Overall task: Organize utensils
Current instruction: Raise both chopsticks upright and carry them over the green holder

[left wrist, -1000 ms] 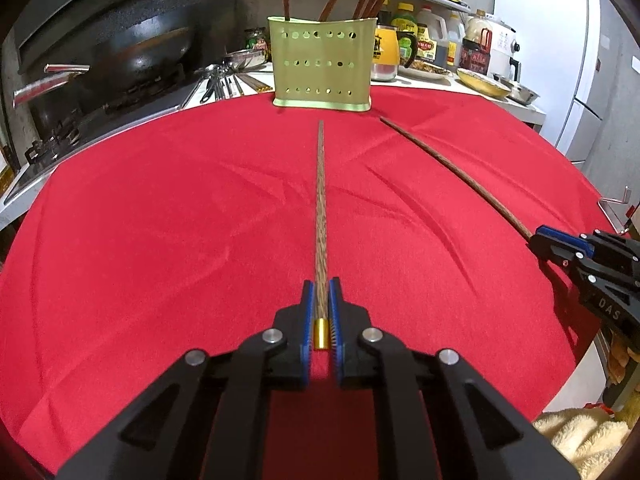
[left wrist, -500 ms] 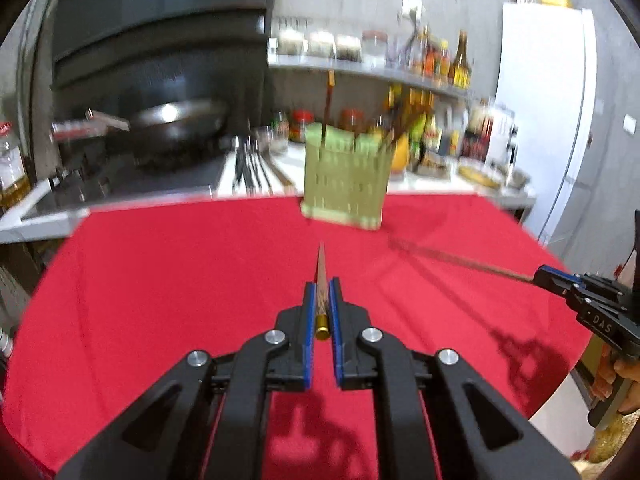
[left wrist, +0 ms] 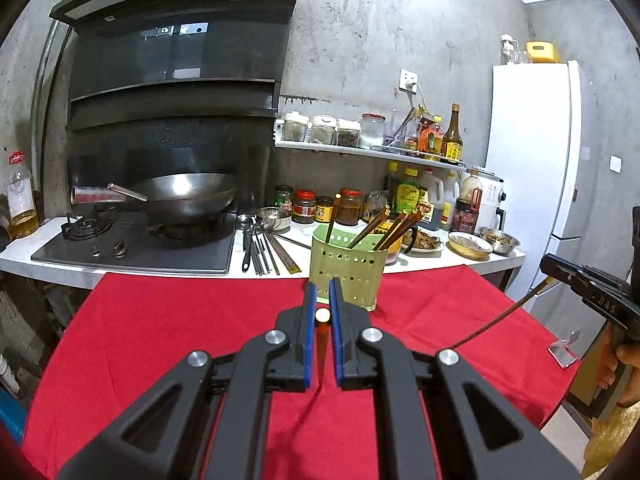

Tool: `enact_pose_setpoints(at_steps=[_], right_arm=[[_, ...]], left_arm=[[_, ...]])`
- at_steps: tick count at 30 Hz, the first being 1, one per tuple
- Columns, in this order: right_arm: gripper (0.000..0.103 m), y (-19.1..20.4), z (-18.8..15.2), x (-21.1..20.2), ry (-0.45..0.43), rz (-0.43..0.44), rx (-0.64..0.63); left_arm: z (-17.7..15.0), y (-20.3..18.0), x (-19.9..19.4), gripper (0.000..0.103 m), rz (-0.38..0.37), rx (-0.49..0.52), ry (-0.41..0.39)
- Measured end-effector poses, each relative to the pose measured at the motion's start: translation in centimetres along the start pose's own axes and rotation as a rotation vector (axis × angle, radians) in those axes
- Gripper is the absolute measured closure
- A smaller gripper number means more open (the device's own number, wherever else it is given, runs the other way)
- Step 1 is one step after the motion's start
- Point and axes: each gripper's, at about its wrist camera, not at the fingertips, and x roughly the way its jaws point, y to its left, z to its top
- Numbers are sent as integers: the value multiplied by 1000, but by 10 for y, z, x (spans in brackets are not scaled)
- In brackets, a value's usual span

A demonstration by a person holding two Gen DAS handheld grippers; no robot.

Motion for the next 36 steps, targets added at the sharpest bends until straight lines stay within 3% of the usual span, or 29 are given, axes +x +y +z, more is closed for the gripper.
enact_pose_setpoints(at_steps=[11, 14, 23, 29, 36], right_arm=[[96, -1, 15, 7, -16, -23, -17], [96, -4, 12, 17, -5, -31, -8], [96, -23, -51, 88, 257, -14, 80], [97, -19, -58, 87, 265, -6, 80], [97, -28, -43, 85, 229, -12, 90]], left_arm=[[14, 4, 8, 96, -4, 6, -15], [11, 4, 24, 96, -18, -9, 21], [-32, 4, 64, 96, -20, -12, 185], [-53, 8, 80, 97, -18, -38, 272], [-35, 12, 73, 97, 3, -18, 218]])
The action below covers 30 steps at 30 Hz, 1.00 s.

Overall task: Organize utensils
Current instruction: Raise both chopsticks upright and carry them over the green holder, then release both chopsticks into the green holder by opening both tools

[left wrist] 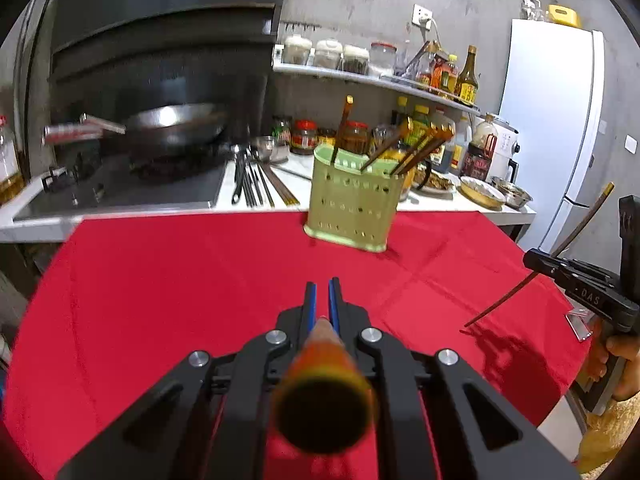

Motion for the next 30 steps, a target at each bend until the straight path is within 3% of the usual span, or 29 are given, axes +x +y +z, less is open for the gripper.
enact_pose_setpoints(at_steps=[4, 11, 16, 20, 26, 30], right_arm=[[97, -6, 24, 7, -36, -11, 3], [97, -15, 102, 19, -196, -53, -22], [97, -12, 152, 38, -280, -32, -28], [97, -7, 170, 65, -262, 4, -32], [97, 1, 175, 111, -160, 35, -63], [95, -1, 173, 138, -75, 61, -42]], left_arm=[[26, 4, 1, 97, 10, 27, -31], [113, 23, 20, 97, 4, 40, -122], [173, 27, 57, 97, -51, 33, -109], [199, 21, 107, 97, -94, 50, -28], [202, 7, 162, 97, -165, 86, 80], [197, 1, 191, 97, -158, 102, 149]])
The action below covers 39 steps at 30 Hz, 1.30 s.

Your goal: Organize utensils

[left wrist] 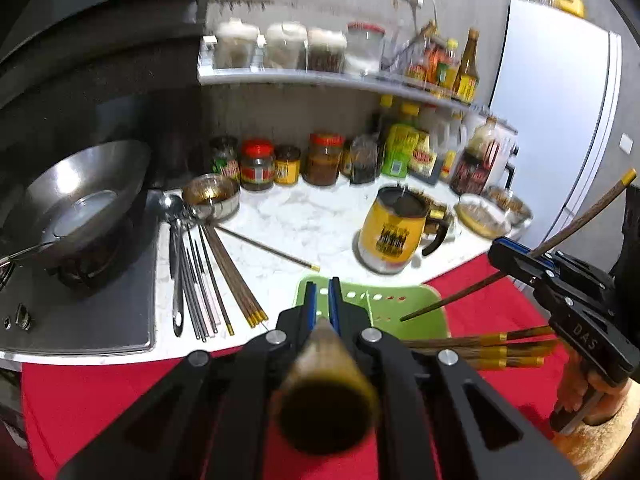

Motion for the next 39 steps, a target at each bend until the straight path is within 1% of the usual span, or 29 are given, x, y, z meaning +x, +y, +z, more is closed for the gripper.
enact_pose_setpoints(at_steps=[1, 2, 3, 5, 7, 8, 10, 11, 12, 13, 15, 16, 17, 18, 19, 20, 21, 22, 24, 26, 27, 28, 31, 32, 34, 36, 39], right_arm=[[94, -1, 0, 4, 6, 8, 10], [89, -3, 1, 6, 10, 15, 18], [71, -4, 2, 7, 8, 22, 27], [51, -8, 8, -2, -25, 11, 50], [50, -10, 13, -21, -66, 3, 56], [49, -11, 15, -32, -85, -2, 55], [44, -13, 17, -59, -130, -28, 51], [38, -13, 18, -70, -146, -39, 51], [35, -14, 16, -85, -160, -54, 53], [34, -14, 13, -97, -165, -68, 54], [26, -13, 1, -121, -162, -95, 55], [24, -12, -6, -129, -157, -108, 53], [21, -11, -14, -136, -149, -119, 52], [17, -9, -26, -146, -136, -129, 51], [16, -8, -34, -150, -125, -131, 52], [15, -7, -45, -157, -109, -128, 56], [14, -6, -52, -160, -101, -126, 60], [14, -3, -63, -166, -88, -122, 66], [12, 2, -80, -174, -52, -108, 62], [9, 10, -91, -175, -10, -101, 46], [6, 16, -98, -178, 15, -105, 32], [6, 20, -104, -182, 26, -119, 18], [6, 37, -119, -195, 46, -197, -41], [6, 40, -123, -199, 49, -209, -48], [6, 47, -134, -211, 62, -222, -53], [6, 53, -143, -224, 72, -230, -57], [6, 57, -152, -239, 63, -245, -57]], left_arm=[[0, 1, 4, 97, 7, -6, 8], [1, 1, 7, 94, 14, -11, 10], [3, 3, 7, 80, 14, -15, 4], [7, 5, -5, 55, 30, -38, -54], [10, 4, -24, 54, 34, -48, -120], [11, 4, -42, 54, 33, -55, -163], [11, 2, -66, 53, 53, -65, -225], [8, 1, -84, 50, 72, -71, -259], [6, -1, -94, 45, 86, -76, -276], [-2, -3, -109, 42, 112, -88, -300], [-17, -8, -129, 33, 179, -101, -309], [-28, -11, -137, 32, 235, -109, -300], [-43, -15, -144, 30, 292, -114, -288], [-54, -18, -149, 26, 320, -114, -278], [-66, -22, -153, 24, 334, -113, -268], [-84, -27, -158, 17, 342, -119, -260], [-96, -31, -159, 9, 348, -123, -249], [-112, -38, -161, 6, 350, -118, -230], [-132, -48, -164, 6, 344, -96, -210], [-151, -60, -167, 6, 364, -69, -183], [-160, -65, -169, 6, 374, -66, -178], [-167, -70, -171, 6, 379, -67, -173], [-189, -85, -179, 6, 371, -71, -148], [-197, -91, -182, 6, 373, -77, -138], [-210, -101, -188, 6, 388, -80, -118], [-222, -109, -193, 6, 422, -96, -96], [-235, -117, -202, 6, 418, -117, -79]])
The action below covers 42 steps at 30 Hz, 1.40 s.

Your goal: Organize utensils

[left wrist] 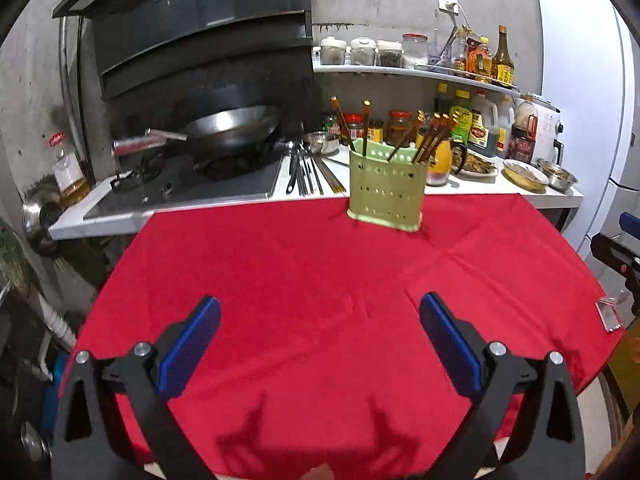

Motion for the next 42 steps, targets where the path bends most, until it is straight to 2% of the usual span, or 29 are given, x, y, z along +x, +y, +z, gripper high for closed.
enact_pose_setpoints(at_steps=[6, 42], right_arm=[[6, -7, -12, -6, 26, -30, 17], [6, -15, -11, 2, 32, -35, 39]], left_arm=[[-8, -4, -8, 6, -6, 13, 20], [-3, -2, -5, 6, -3, 5, 18]])
